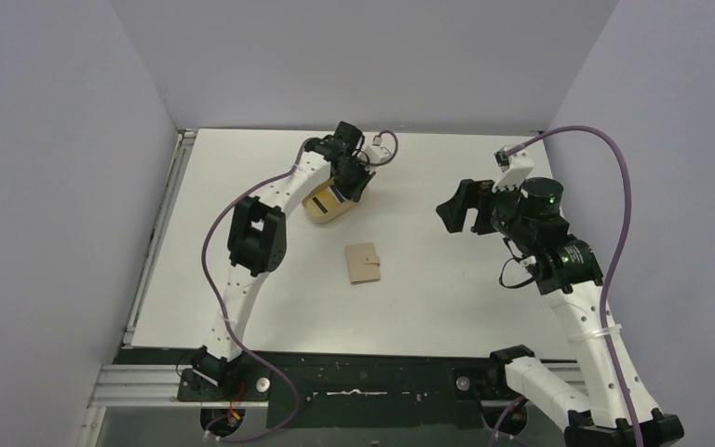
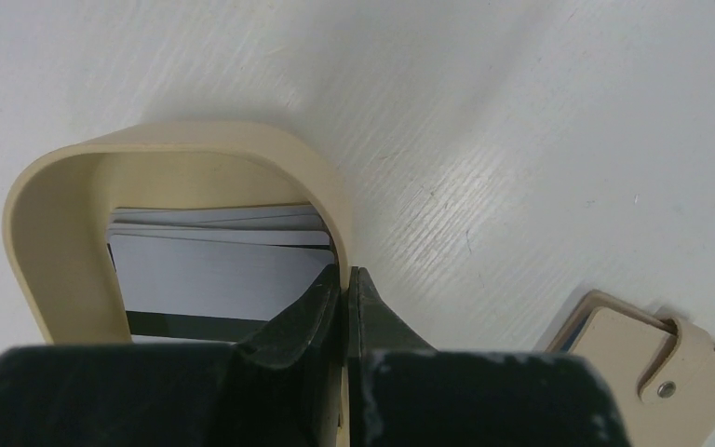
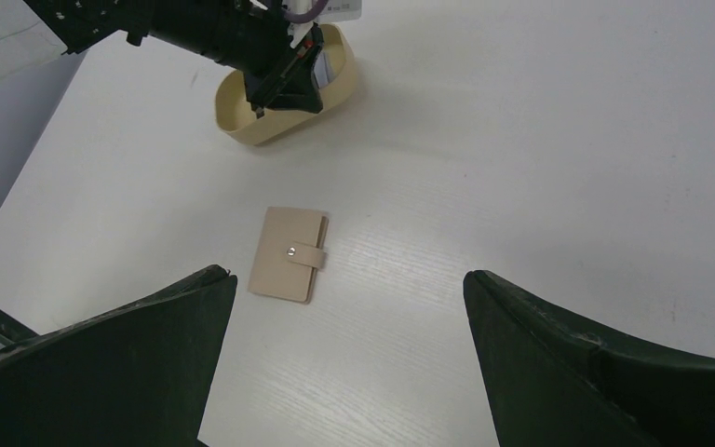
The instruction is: Take the credit cards out of the card holder
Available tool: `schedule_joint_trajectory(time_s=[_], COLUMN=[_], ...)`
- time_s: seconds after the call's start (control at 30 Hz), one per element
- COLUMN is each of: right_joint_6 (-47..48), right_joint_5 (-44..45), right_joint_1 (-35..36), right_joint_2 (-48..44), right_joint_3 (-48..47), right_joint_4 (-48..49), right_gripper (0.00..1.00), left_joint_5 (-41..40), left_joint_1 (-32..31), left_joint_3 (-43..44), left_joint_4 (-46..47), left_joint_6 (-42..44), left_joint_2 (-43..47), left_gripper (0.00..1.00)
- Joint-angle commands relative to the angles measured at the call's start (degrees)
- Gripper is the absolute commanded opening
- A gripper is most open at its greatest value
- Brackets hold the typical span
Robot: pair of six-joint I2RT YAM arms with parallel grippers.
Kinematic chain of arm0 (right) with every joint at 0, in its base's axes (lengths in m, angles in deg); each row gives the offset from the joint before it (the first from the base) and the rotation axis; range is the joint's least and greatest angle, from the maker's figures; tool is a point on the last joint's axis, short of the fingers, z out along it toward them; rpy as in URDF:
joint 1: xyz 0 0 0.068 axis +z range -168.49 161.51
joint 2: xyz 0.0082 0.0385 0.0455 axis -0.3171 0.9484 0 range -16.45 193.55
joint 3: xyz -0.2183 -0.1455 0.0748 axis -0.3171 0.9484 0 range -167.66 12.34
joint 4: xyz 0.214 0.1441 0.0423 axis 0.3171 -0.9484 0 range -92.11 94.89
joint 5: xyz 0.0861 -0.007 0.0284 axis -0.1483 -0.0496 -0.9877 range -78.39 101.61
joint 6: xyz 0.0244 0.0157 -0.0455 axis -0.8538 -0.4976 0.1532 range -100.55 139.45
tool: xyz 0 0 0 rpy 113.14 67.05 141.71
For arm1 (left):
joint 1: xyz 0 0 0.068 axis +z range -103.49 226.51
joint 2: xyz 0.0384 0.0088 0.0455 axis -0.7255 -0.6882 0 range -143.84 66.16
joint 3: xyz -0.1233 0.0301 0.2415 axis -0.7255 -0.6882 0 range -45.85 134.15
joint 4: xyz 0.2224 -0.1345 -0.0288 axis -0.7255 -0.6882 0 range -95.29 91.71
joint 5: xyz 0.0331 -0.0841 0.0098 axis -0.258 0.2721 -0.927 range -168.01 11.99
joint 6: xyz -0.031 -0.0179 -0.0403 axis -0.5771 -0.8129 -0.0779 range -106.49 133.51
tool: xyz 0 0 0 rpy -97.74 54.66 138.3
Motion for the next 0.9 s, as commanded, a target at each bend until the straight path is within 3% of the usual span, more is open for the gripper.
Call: schedule_joint_trajectory(time_s=[0.0,0.1,0.23,0.47,0.57,0.7,0.87], right_joint_6=[-0.37,-0.33,-0.27,-0.18,-0.18,-1.93,-2.97], right_joint_5=[-0.33,0.03,0.46,0.81,1.38,2.41,3.91], right_joint_1=[-0.27,-0.21,-0.25,-0.25,-0.25,0.22,3.17], right_joint_2=[-1.69,-2.41,-2.74,-2.87,-3.22,-3.23,-0.46], right_joint_3=[0.49,0.88,1.15,0.65,0.7,2.45,4.22], right_joint_4=[0.93,0.6,0.4,0.16,-0.04,1.95,4.75], right_gripper=[1.0,1.0,1.0,1.0,1.0,1.0,1.0], left_joint_5=[0.37,0.16,-1.02,-0.48,0.99,-0.44,-1.42], left_joint_1=[-1.56,-1.78,-2.27,-2.26,-1.22,3.92,15.49], left_joint_3=[6.14,6.67,6.8,10.51,13.85,14.24,9.71], left_joint_4=[-2.57,-2.54,-2.77,-7.17,-7.15,3.02,19.98], left_joint_6=[3.85,3.91,4.47,3.8,1.36,-4.89,-19.01], left_joint_2=[-1.43,-2.37,-3.05,0.91,6.59,12.72,13.19], left_gripper=[0.0,0.03,0.27,0.44,0.62,0.9,0.97])
